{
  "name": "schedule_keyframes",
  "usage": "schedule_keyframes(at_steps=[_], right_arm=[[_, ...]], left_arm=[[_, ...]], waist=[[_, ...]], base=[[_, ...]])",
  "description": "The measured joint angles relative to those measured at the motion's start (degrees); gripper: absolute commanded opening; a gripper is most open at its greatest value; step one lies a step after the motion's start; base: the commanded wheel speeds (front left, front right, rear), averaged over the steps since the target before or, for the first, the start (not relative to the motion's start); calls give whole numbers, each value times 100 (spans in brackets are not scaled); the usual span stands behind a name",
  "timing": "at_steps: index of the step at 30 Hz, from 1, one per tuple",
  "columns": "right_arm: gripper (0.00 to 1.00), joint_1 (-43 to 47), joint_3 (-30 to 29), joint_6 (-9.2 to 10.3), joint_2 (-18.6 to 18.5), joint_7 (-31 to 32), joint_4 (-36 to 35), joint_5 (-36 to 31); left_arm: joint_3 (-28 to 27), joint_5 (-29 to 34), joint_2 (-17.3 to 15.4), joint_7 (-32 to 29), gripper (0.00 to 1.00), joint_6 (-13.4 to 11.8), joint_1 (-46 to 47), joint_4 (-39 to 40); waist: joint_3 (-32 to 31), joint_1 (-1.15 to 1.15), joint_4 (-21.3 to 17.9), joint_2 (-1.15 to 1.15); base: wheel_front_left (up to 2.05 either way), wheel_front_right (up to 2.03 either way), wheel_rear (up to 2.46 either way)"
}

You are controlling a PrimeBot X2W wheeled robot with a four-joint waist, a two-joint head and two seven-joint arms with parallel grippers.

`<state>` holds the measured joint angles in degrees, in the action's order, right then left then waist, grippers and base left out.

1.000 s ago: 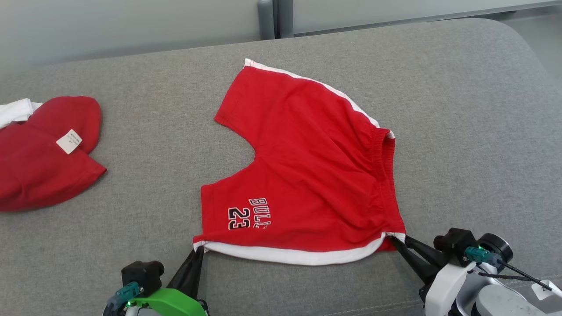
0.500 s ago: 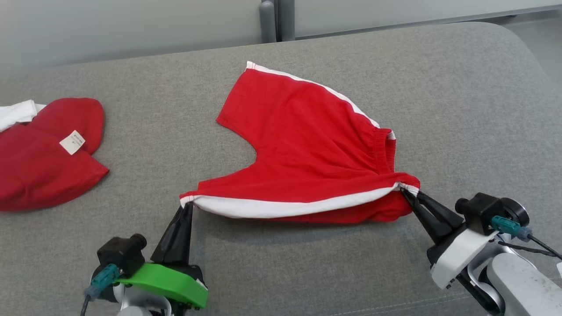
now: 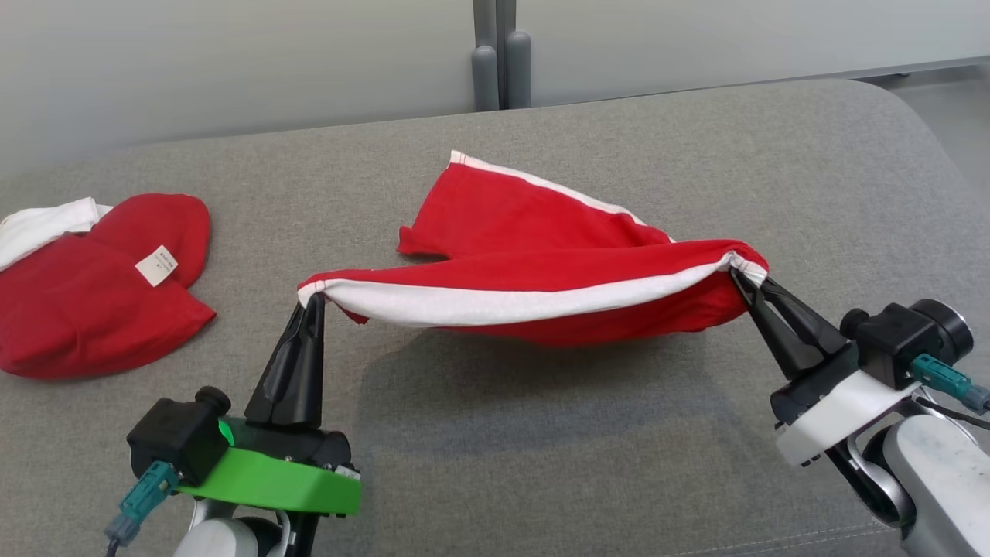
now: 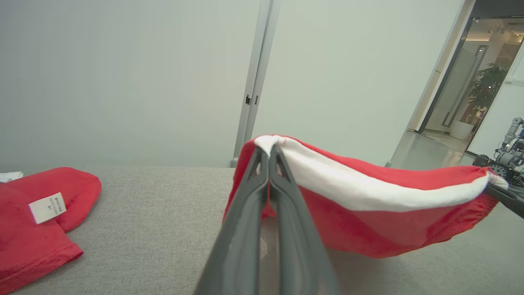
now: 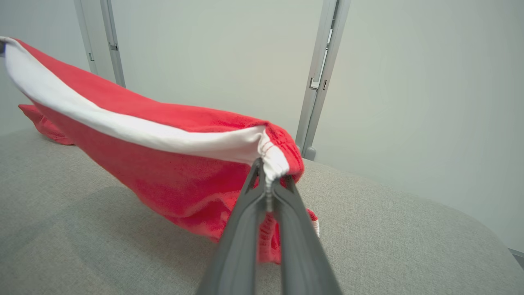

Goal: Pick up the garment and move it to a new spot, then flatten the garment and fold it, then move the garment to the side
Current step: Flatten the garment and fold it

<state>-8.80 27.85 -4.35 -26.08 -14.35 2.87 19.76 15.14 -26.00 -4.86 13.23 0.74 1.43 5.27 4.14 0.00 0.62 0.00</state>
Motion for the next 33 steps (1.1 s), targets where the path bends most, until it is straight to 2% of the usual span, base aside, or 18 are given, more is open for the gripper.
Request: schedule_keyframes(at_steps=[5,15,19,27,33], right_arm=[[0,218,-156,87,-152,0,-168,-19],[0,614,-145,70,-235,0,-259,-2],[0,824,-30,-20,-197,0,-135,148],[0,904,-40,-111,-5,2,123,672],[0,633,40,-174,226,79,211,916]], left_arm=[[194,159,-26,-1,0,-25,-83,471],[638,277,-66,-267,0,-23,-438,1139],[479,138,-86,-439,0,-94,-617,1059],[162,4,-398,-827,0,-183,-724,520],[56,-103,-437,-1047,0,-176,-283,225]], waist=[[-124,0,21,0],[-193,0,61,0],[-150,0,52,0],[59,0,-61,0],[309,0,-236,0]], base=[[0,0,0],[0,0,0],[0,0,0],[0,0,0],[0,0,0]])
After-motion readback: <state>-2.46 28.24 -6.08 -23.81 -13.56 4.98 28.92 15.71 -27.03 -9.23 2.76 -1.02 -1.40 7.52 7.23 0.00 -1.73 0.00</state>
